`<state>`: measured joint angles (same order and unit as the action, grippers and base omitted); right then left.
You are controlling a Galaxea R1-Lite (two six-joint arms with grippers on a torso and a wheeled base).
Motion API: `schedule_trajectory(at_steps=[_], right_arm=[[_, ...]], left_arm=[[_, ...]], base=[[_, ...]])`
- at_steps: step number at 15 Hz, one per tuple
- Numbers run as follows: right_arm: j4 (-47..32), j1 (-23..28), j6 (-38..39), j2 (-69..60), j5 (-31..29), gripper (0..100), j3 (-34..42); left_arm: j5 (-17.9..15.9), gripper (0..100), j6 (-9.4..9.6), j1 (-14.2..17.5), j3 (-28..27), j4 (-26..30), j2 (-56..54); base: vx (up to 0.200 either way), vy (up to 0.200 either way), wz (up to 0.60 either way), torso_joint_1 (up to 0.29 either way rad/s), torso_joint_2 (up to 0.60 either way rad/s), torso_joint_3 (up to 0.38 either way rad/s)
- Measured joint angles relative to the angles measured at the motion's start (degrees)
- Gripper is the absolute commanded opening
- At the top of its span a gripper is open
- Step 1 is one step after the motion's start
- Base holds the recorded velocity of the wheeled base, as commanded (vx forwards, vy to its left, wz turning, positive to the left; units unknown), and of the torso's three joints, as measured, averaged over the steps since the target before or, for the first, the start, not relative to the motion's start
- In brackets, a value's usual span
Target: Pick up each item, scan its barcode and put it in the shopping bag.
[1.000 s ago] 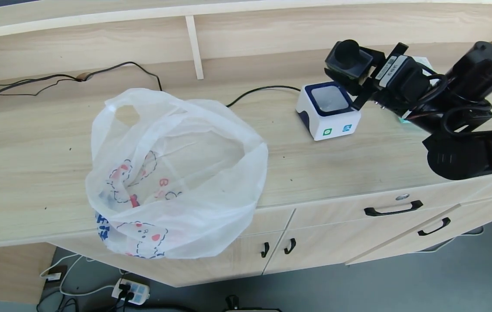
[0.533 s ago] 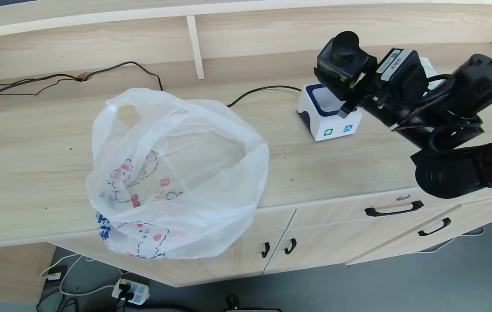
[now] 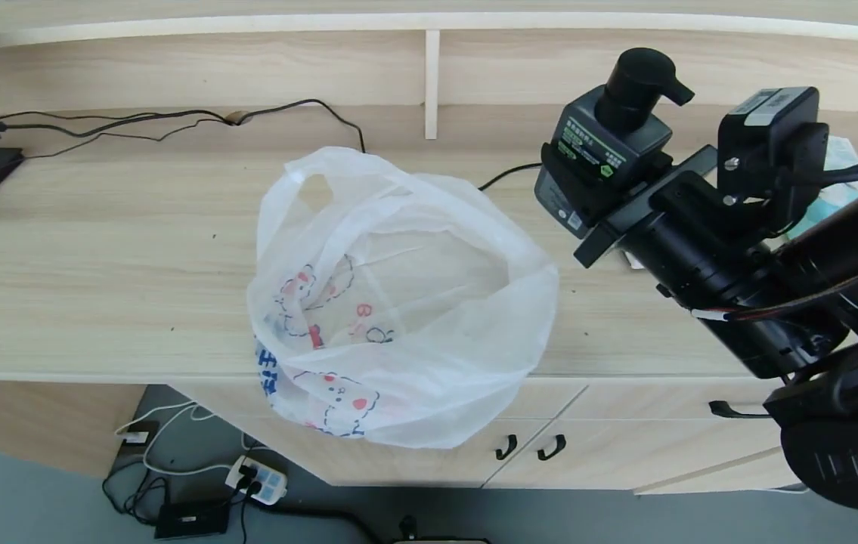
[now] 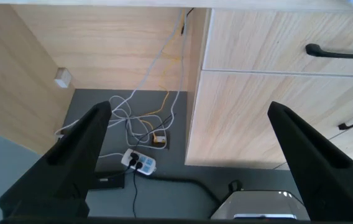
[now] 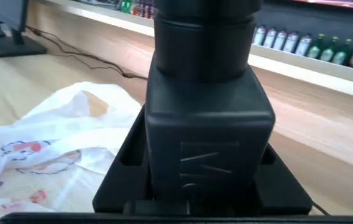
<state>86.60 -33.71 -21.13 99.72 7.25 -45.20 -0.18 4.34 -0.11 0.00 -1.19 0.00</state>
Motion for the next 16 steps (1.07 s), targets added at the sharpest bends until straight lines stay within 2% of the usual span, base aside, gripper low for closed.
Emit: schedule_trajectory(at_steps=[6,8,11,12,13,16], right_arm=[[0.3,-0.4,0.6,-1.8,0.0,0,5.0],[0.7,0.1,2.4,-1.7,-0.2,0,8.7],[1.5,4.4,11.8,-1.5,-1.6,0,11.9],[1.7,5.1,18.8,-1.3,-1.6,0,12.1],[2.1,5.5,25.1,-1.1,-1.6,0,12.8],[2.6,5.0,36.8,-0.5,-1.4,0,14.6]], left_arm=[[0.0,100,0.09,0.0,0.0,0.0,0.0],[0.0,100,0.12,0.0,0.0,0.0,0.0],[0.0,100,0.15,0.0,0.0,-0.1,0.0],[0.0,100,0.12,0.0,0.0,-0.1,0.0],[0.0,100,0.17,0.1,0.0,-0.1,0.0],[0.0,100,0.20,0.0,0.0,-0.1,0.0]], base=[[0.000,0.000,0.60,0.073,-0.13,-0.062],[0.000,0.000,0.00,0.066,-0.11,-0.058],[0.000,0.000,0.00,0.000,0.00,0.000],[0.000,0.000,0.00,0.000,0.00,0.000],[0.000,0.000,0.00,0.000,0.00,0.000],[0.000,0.000,0.00,0.000,0.00,0.000]])
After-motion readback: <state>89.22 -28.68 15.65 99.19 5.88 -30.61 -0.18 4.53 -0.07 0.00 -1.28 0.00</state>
